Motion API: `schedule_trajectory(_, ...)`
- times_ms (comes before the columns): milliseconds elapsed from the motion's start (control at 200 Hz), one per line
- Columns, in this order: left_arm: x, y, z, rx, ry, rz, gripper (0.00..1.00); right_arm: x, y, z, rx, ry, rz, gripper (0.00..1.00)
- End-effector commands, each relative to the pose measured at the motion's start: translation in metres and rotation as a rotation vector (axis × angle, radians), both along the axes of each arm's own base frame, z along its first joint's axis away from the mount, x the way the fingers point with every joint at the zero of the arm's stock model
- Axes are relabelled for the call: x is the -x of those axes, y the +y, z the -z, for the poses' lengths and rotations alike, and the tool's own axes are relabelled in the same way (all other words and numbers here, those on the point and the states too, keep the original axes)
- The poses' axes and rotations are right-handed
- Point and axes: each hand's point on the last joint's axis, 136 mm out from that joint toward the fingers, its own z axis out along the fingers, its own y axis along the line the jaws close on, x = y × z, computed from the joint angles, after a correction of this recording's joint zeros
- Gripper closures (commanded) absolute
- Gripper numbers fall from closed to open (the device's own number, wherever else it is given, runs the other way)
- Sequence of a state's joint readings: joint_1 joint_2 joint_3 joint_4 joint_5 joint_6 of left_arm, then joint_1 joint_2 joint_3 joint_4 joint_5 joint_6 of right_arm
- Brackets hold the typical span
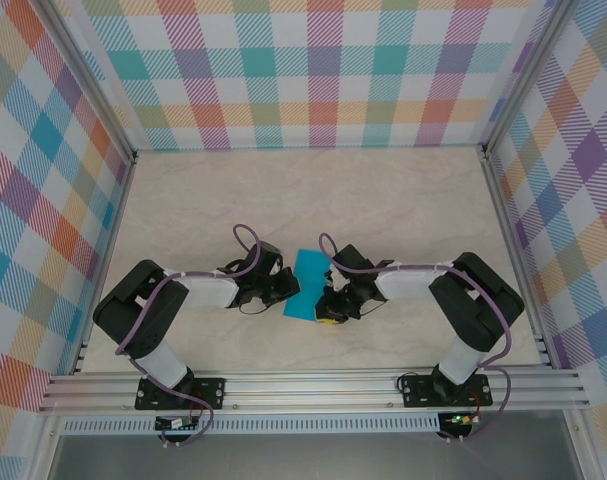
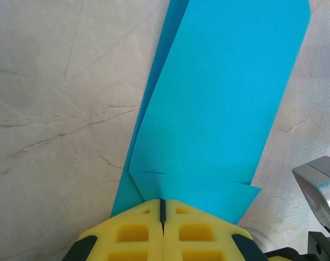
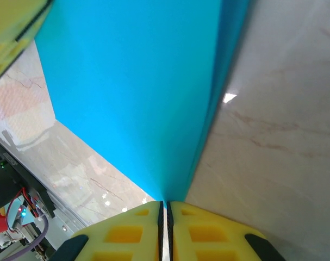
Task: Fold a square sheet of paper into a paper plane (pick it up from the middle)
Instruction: Fold the triangle a second time at the center of the table, then turn over the paper at the center of the table.
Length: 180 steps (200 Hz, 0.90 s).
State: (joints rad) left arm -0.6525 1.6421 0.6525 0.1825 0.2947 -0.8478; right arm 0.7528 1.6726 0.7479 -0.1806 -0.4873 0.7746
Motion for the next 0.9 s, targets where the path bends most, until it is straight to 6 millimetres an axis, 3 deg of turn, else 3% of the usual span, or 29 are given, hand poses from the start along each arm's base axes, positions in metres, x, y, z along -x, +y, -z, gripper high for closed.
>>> schedule_trajectory(0, 0.012, 0.015, 0.018, -0.086, 0.058, -0.017, 1.00, 0.009, -0.004, -0.006, -0.004, 0.014, -0.015, 0.87)
schedule_trajectory(175, 0.011, 0.013, 0.019, -0.082, 0.061, -0.013, 1.00, 0.013, -0.010, 0.012, 0.047, 0.053, -0.014, 0.89)
schedule_trajectory(285, 0.011, 0.012, 0.018, -0.080, 0.060, -0.011, 1.00, 0.010, -0.011, 0.005, 0.054, 0.021, -0.009, 0.88)
schedule_trajectory(490, 0.011, 0.010, 0.016, -0.075, 0.057, -0.010, 1.00, -0.020, -0.011, -0.023, 0.036, -0.077, 0.046, 0.80)
schedule_trajectory(740, 0.010, 0.010, 0.009, -0.071, 0.046, -0.013, 1.00, -0.052, -0.010, -0.025, 0.004, -0.098, 0.135, 0.65)
schedule_trajectory(895, 0.010, 0.010, 0.008, -0.070, 0.043, -0.014, 1.00, -0.060, 0.001, -0.021, -0.031, -0.079, 0.146, 0.63)
